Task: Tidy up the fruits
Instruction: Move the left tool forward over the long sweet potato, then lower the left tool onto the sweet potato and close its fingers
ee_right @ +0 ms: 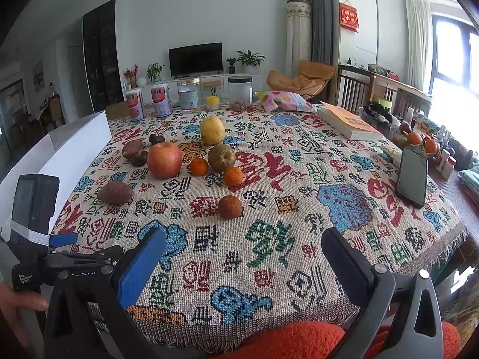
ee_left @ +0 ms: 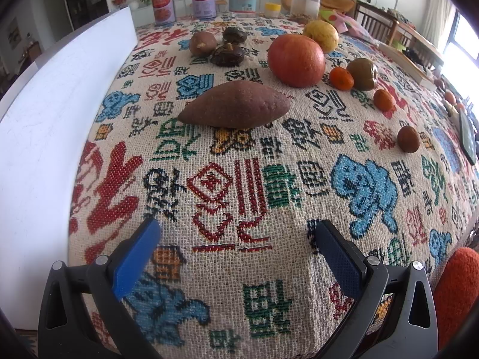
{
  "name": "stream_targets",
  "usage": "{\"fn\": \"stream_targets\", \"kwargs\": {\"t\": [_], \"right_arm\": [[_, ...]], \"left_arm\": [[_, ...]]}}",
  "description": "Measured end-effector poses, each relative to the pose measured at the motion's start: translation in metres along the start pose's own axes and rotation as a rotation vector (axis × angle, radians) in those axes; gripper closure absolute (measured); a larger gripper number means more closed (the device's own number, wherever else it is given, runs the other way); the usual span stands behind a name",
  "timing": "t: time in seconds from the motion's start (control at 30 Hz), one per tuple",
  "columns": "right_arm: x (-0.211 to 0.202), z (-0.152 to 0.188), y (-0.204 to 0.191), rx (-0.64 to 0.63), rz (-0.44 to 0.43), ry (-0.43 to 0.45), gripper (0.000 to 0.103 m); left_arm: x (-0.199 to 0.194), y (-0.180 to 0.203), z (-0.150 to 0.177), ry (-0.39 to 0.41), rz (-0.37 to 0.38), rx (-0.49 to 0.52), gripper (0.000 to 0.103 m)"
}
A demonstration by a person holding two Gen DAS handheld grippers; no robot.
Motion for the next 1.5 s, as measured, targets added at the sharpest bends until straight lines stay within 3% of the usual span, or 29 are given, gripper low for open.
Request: {"fn": "stream_targets", "kwargs": {"t": [0.83,1.1,1.27,1.43,1.5], "right_arm": [[0.0,0.0,0.0,0.002,-0.001,-0.001,0.0],[0.001,0.0,0.002,0.024,-0.014,-0.002,0.0],[0.003,0.001,0.001,0.018,-0.015,-0.01,0.0],[0.003,0.001,0.001,0.024,-0.016,-0.008,0.0],[0.003,0.001,0.001,0.026,-0.016,-0.009,0.0]], "left_arm": [[0.0,0.0,0.001,-0.001,0.001,0.003,0.0],[-0.008,-0.012,-0.002,-0.027,0.099,-0.016,0.001],[-0.011,-0.015,-0.03,0.014,0.123,0.011,0.001],[-0.006,-0.003,-0.076,0.05,0.051,0.182,0.001],[0.003,-0.004,-0.091,0.05,0.036,0.2,0.001]]}}
Point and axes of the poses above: each gripper's, at about its wrist camera, not at the fingertips, and x roughly the way its jaws point, y to its right, z to its underside, the point moved 8 cm from there along x, roughly the way its jaws point, and after that the axes turned 1 degree about z, right-handed, at the moved point
